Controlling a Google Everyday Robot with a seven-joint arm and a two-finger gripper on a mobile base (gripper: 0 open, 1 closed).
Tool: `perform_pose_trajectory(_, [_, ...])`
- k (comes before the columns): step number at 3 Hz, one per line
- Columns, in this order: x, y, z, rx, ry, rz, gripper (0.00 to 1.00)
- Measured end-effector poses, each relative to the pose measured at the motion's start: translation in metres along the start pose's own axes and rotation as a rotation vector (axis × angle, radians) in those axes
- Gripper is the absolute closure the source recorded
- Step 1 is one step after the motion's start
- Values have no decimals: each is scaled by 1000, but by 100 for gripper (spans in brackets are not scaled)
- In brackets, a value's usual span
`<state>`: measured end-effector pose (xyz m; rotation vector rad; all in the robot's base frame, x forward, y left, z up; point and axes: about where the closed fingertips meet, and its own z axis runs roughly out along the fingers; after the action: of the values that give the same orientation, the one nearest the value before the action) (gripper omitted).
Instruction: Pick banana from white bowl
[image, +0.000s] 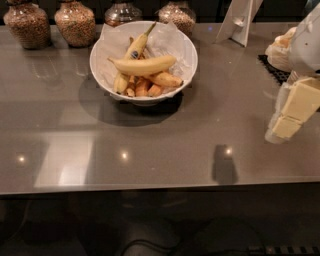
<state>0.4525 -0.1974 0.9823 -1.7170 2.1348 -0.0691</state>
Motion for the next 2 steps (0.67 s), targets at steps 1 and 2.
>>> perform_pose_trajectory(1, [-33,-28,7,57,-114,-26,0])
perform_pose_trajectory(2, [-71,-62,19,108,-215,-46,0])
